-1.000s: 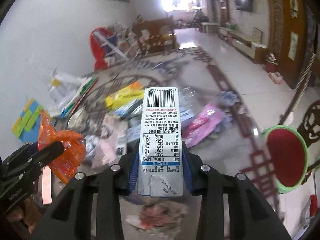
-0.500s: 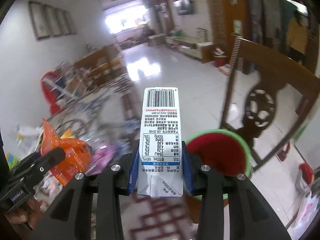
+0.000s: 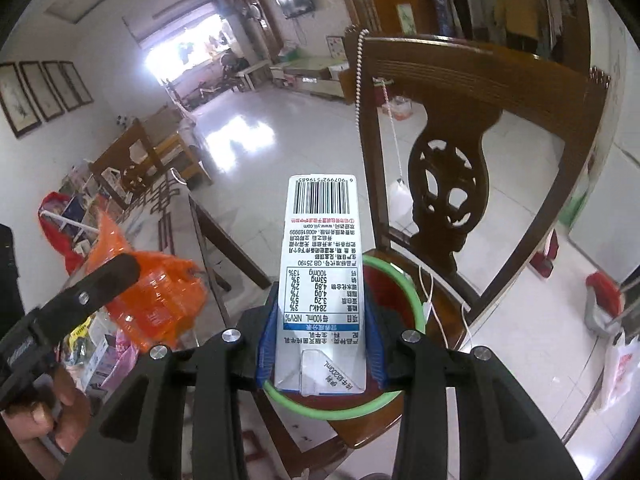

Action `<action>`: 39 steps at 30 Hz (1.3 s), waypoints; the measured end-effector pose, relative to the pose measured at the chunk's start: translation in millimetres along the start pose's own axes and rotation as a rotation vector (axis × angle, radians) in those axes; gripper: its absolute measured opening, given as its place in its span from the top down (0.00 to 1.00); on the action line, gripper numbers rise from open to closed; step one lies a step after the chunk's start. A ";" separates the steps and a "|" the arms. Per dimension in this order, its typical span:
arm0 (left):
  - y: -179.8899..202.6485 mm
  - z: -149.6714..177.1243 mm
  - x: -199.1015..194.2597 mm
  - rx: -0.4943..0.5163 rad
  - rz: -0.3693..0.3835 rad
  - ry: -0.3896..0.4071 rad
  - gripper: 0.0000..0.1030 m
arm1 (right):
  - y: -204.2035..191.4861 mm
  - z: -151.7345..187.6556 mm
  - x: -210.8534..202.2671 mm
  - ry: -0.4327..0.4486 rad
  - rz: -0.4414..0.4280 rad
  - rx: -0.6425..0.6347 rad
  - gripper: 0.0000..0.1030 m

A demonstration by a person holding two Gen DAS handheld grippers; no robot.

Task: Collect trash
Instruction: 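Carry both items to the red bucket and open both tools to drop them, then move both tools back over the table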

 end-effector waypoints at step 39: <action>-104.6 52.8 -123.7 -0.214 -0.163 0.071 0.05 | -90.3 2.8 0.1 0.061 0.000 -0.145 0.07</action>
Point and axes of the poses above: each gripper's, at about its wrist camera, not at the fingertips, and x roughly the way its jaws point, y to its right, z to its underside, the point moved 10 cm from there along x, roughly the way its jaws point, and after that the axes turned 9 degrees about -y, right-handed, at the moved point
